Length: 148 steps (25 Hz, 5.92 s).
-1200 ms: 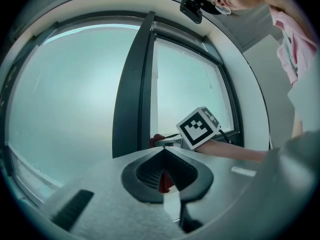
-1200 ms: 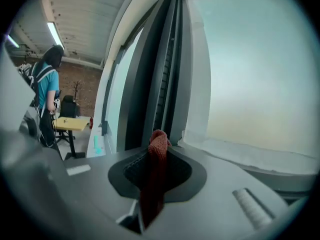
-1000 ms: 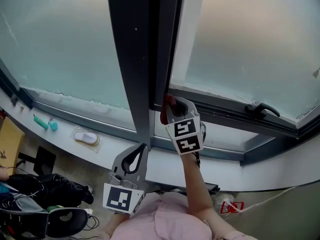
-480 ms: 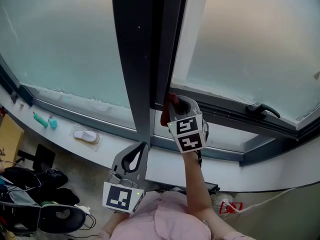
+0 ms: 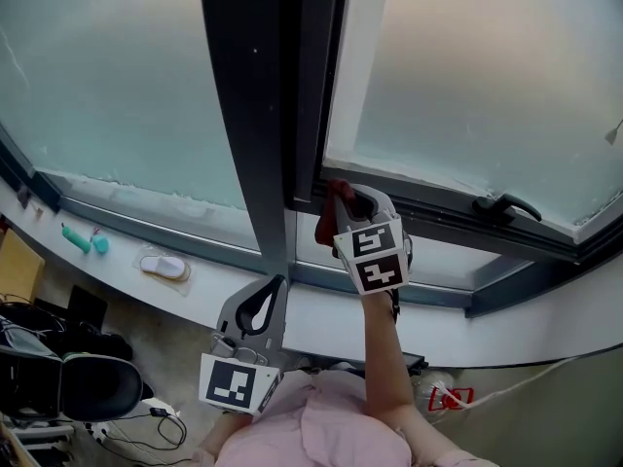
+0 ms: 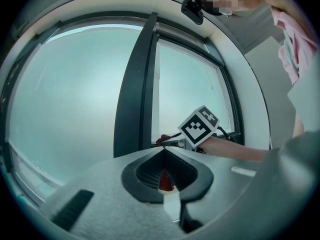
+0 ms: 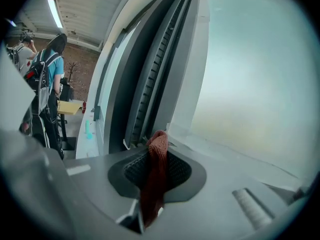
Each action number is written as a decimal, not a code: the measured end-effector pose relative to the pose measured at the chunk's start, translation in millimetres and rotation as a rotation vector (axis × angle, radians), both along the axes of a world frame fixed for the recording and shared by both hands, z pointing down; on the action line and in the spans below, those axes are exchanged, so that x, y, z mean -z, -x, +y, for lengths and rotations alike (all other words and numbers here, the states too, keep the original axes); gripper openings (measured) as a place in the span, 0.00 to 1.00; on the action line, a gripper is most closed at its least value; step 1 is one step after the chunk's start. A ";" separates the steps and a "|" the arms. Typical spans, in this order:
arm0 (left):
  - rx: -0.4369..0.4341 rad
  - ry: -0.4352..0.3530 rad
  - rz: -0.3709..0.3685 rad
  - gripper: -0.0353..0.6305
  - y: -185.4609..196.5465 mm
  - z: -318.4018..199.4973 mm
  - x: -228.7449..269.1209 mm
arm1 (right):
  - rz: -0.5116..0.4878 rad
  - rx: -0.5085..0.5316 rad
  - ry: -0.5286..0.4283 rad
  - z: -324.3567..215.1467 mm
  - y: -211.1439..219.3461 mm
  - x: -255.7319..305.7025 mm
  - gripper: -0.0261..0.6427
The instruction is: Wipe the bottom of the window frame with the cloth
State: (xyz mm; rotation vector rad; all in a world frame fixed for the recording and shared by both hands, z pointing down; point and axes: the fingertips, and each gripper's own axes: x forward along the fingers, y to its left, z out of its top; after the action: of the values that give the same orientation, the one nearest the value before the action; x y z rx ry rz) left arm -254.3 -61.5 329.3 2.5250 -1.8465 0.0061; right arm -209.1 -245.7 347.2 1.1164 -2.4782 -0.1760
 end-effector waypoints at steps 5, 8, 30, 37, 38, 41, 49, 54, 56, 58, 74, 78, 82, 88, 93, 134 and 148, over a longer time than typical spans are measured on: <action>0.010 0.000 0.006 0.05 1.5 1.3 -0.8 | -0.019 -0.016 0.012 -3.4 -13.6 -0.6 0.11; 0.006 -0.001 0.003 0.05 -1.3 1.0 -1.3 | -0.017 -0.020 0.010 -4.6 -18.2 -0.4 0.11; -0.070 -0.016 0.001 0.05 -34.0 -4.1 1.8 | -0.067 -0.080 0.013 -6.4 -70.3 -1.0 0.11; -0.091 -0.045 -0.004 0.05 -42.8 -6.1 10.7 | -0.055 -0.086 0.014 -6.9 -82.3 -1.5 0.11; -0.093 -0.042 -0.008 0.05 -43.3 -5.9 10.7 | -0.053 -0.091 0.017 -7.0 -86.2 -1.3 0.11; -0.094 -0.083 0.010 0.05 -46.2 -9.1 19.9 | -0.064 -0.094 0.025 -7.9 -94.8 -0.9 0.11; -0.118 -0.013 -0.006 0.05 -57.6 -9.9 9.5 | -0.076 -0.108 0.018 -8.0 -110.6 -0.2 0.11; -0.137 0.024 -0.007 0.05 -68.8 -11.4 3.7 | -0.090 -0.123 0.016 -8.3 -125.3 -0.2 0.11; -0.140 0.025 -0.006 0.05 -72.6 -12.8 3.2 | -0.097 -0.123 0.013 -9.2 -129.7 0.5 0.11; -0.141 0.017 -0.003 0.05 -76.5 -14.1 4.3 | -0.104 -0.122 0.013 -9.2 -133.5 0.4 0.11; -0.145 0.027 -0.010 0.05 -115.0 -14.2 6.8 | -0.117 -0.130 0.015 -9.7 -171.5 0.6 0.11; -0.139 0.021 -0.013 0.05 -119.5 -12.9 8.4 | -0.115 -0.138 0.019 -10.2 -179.7 0.0 0.11; -0.131 0.016 -0.009 0.05 -122.6 -11.8 10.2 | -0.121 -0.153 0.021 -10.5 -191.7 -0.2 0.11; -0.120 0.019 -0.002 0.05 -128.2 -11.0 9.9 | -0.128 -0.164 0.019 -11.6 -206.1 -0.4 0.11; -0.096 0.025 0.005 0.05 -130.7 -10.0 8.8 | -0.129 -0.172 0.020 -11.9 -220.3 -0.2 0.11; 0.014 0.022 0.043 0.05 -149.3 20.4 -3.7 | -0.181 -0.289 -0.008 -17.2 -319.4 -1.8 0.11; 0.075 0.018 0.049 0.05 -138.9 41.9 -3.6 | -0.218 -0.323 -0.016 -17.0 -338.8 -2.2 0.11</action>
State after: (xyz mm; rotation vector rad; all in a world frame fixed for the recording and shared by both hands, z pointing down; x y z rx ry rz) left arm -115.4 -19.7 332.9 2.4190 -1.9126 -0.0394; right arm 129.6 -262.7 349.4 1.5965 -2.4362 0.0217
